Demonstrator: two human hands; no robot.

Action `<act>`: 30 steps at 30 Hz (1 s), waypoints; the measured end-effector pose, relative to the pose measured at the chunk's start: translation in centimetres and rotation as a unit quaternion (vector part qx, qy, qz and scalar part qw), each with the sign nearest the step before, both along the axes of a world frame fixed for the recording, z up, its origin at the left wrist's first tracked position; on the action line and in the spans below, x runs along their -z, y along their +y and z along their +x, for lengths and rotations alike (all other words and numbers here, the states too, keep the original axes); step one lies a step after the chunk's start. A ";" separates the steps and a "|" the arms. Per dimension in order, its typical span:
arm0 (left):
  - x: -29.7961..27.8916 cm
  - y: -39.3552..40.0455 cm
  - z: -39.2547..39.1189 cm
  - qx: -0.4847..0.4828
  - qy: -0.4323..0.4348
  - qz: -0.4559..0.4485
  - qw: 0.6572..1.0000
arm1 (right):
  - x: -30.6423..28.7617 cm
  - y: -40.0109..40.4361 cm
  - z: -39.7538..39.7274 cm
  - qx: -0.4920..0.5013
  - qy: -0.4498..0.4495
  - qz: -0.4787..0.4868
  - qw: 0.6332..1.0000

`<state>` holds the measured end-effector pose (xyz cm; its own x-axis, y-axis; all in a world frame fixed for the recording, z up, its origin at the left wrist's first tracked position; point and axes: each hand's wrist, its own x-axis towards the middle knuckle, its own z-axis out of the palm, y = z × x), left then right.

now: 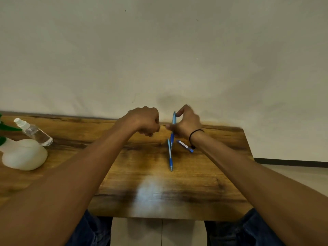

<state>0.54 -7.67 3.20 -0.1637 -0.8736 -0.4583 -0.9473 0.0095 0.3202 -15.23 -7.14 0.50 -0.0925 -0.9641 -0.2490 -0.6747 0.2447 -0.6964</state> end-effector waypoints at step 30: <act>0.2 -0.1 0.3 0.024 -0.084 -0.043 0.995 | 7.0 -0.1 2.4 -0.180 0.307 0.091 0.930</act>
